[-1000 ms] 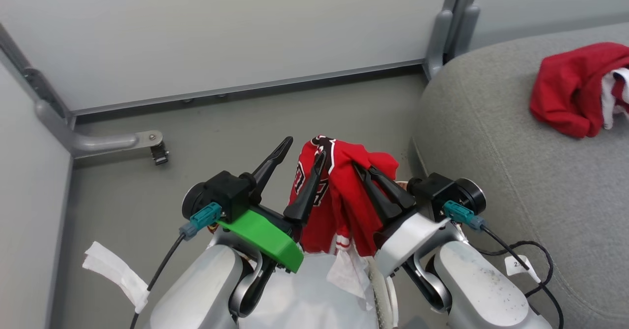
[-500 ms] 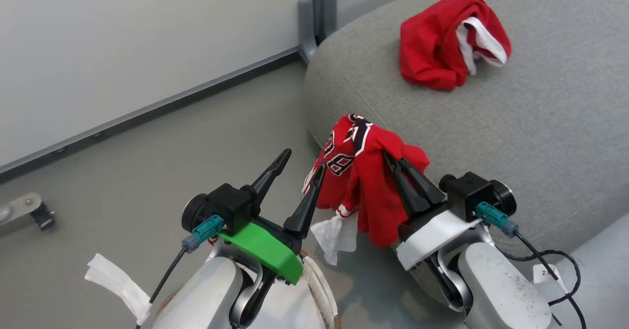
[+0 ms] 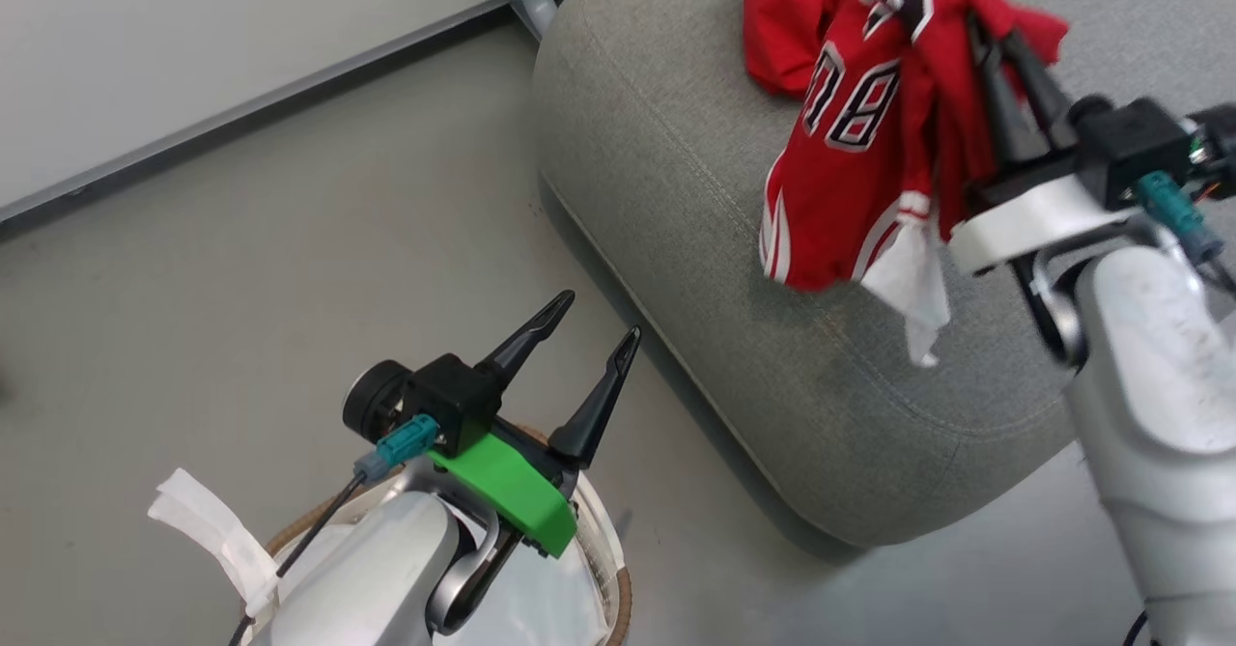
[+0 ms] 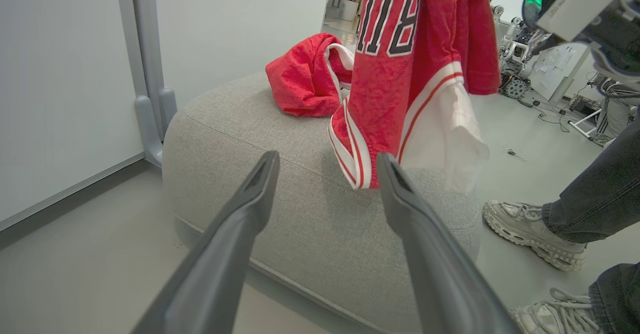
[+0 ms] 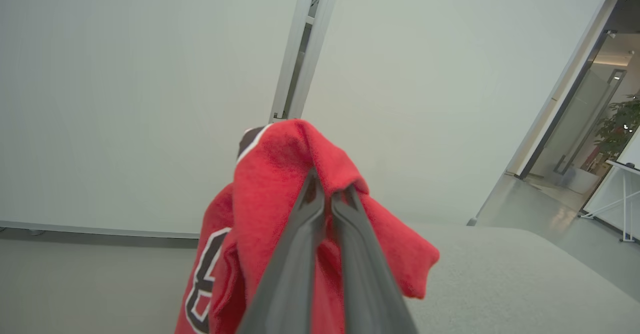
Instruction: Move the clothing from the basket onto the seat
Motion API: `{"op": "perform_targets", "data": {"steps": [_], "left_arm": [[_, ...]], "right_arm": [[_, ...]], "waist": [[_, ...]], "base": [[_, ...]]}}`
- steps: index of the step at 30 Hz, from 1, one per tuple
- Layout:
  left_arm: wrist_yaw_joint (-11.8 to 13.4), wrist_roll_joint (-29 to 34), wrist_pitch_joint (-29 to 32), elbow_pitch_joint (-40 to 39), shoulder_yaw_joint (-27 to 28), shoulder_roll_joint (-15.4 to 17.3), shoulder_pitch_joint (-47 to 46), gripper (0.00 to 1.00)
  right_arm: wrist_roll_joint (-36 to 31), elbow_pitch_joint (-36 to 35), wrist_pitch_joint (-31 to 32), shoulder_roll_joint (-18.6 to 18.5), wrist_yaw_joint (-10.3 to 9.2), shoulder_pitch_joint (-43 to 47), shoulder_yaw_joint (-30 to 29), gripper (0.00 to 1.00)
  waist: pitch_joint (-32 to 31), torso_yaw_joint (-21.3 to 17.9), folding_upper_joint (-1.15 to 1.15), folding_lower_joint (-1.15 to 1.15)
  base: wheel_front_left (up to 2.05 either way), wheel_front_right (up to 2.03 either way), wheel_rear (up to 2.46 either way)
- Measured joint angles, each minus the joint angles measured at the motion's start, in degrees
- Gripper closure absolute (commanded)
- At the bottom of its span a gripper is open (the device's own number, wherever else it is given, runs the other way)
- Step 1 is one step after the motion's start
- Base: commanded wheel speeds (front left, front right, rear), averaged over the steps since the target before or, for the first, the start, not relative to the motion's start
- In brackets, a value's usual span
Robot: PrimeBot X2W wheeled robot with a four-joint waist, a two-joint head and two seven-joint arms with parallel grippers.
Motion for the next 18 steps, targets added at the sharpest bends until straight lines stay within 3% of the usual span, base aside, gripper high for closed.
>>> {"op": "perform_targets", "data": {"steps": [6,11,18], "left_arm": [[0.0,-0.5,0.0,-1.6,-1.2,3.1,-2.6,0.0],[0.0,-1.0,0.0,-3.4,-2.1,5.0,-5.1,0.0],[0.0,-1.0,0.0,-5.3,-2.5,7.5,-6.8,0.0]], "right_arm": [[-5.0,3.5,0.0,-5.9,0.0,-13.4,-6.0,1.0],[-10.6,6.2,1.0,-10.1,0.0,-23.3,-14.7,1.0],[-19.1,9.8,7.5,-9.5,0.0,-26.3,-26.9,1.0]], "waist": [[5.6,2.3,0.0,0.0],[10.3,4.8,0.0,0.01],[16.4,9.0,0.0,0.01]], "base": [[0.0,0.0,0.0],[0.0,0.0,0.0],[0.0,0.0,0.0]]}}
